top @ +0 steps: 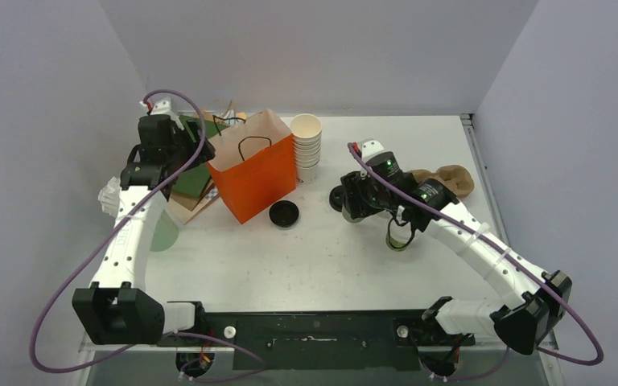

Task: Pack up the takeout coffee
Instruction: Pick up the coffee cup from the center of the board, then move the takeout bag to the center of the board.

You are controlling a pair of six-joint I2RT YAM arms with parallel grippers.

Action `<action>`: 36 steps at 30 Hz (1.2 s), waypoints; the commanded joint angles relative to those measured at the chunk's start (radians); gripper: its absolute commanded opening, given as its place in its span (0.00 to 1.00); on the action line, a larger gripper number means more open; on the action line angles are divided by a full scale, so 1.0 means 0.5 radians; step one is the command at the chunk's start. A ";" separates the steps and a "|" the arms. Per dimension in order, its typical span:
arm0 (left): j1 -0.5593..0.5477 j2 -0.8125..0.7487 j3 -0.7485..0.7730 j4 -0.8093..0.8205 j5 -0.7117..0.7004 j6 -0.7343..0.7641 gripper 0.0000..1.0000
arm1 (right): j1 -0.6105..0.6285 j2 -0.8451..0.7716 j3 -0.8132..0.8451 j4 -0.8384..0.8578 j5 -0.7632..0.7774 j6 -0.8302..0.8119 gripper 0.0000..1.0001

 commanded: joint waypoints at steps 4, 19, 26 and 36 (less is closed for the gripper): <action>-0.001 0.031 0.164 -0.105 -0.004 0.039 0.57 | 0.014 -0.154 0.244 0.171 0.031 -0.110 0.61; -0.010 -0.254 0.270 -0.442 -0.441 0.148 0.00 | 0.011 -0.172 0.284 0.192 -0.038 -0.141 0.59; -0.013 -0.374 0.137 -0.611 -0.032 0.033 0.00 | 0.011 -0.170 0.268 0.213 -0.082 -0.158 0.58; -0.218 -0.484 0.006 -0.726 0.346 -0.199 0.00 | 0.010 -0.226 0.264 0.211 -0.103 -0.169 0.58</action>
